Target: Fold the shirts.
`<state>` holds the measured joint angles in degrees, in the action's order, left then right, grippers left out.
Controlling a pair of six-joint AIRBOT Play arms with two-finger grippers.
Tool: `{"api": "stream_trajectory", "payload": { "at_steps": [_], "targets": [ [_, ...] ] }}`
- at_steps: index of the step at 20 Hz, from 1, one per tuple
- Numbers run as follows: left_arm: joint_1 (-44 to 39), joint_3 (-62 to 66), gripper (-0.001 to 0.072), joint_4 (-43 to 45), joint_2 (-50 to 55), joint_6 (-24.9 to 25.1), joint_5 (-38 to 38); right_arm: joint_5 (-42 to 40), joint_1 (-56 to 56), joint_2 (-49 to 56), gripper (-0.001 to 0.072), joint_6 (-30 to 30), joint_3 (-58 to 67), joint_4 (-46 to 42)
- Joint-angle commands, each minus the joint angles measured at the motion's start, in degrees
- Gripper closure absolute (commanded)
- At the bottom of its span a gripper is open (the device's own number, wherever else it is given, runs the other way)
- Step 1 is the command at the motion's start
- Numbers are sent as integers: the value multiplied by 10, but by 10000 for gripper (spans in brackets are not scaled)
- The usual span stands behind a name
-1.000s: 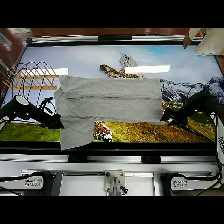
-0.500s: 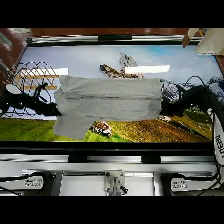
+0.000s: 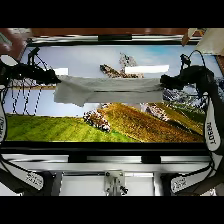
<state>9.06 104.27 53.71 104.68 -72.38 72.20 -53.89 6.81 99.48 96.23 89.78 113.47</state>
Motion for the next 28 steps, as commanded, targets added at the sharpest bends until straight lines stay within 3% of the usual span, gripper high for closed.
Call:
{"api": "stream_trajectory", "payload": {
  "at_steps": [1,6,9,10,11,12,13,16,17,18,20,25,26,28],
  "targets": [
    [-2,92,676,-23,88,-57,-19,27,-14,72,643,-34,86,-36],
    [-3,93,676,-73,121,-53,-101,32,-13,116,642,-52,102,-52],
    [-12,92,676,-72,134,-53,-96,31,-13,129,625,-69,102,-51],
    [-17,92,673,-72,138,-53,-89,31,-13,129,500,-69,102,-51],
    [-21,92,573,-73,141,-53,-80,31,-13,128,219,-67,102,-50],
    [-24,93,267,-73,141,-53,-68,24,-13,124,164,-59,102,-47],
    [-25,93,53,-73,139,-52,-56,15,-8,118,163,-48,102,-56],
    [-24,110,45,-73,134,-31,3,-27,11,113,159,-80,102,-118],
    [-26,111,45,-73,130,-31,17,-32,21,118,56,-83,101,-89],
    [-27,111,46,-73,126,-26,30,-32,28,125,51,-79,101,-40],
    [-32,111,47,-74,116,-16,49,-31,31,144,52,-66,101,31],
    [-45,111,47,-98,85,0,52,-36,5,180,73,-68,101,79],
    [-48,111,47,-111,78,7,52,-40,0,181,178,-71,101,82],
    [-56,111,47,-144,64,23,51,-54,-6,176,551,-66,103,84]
  ]
}}
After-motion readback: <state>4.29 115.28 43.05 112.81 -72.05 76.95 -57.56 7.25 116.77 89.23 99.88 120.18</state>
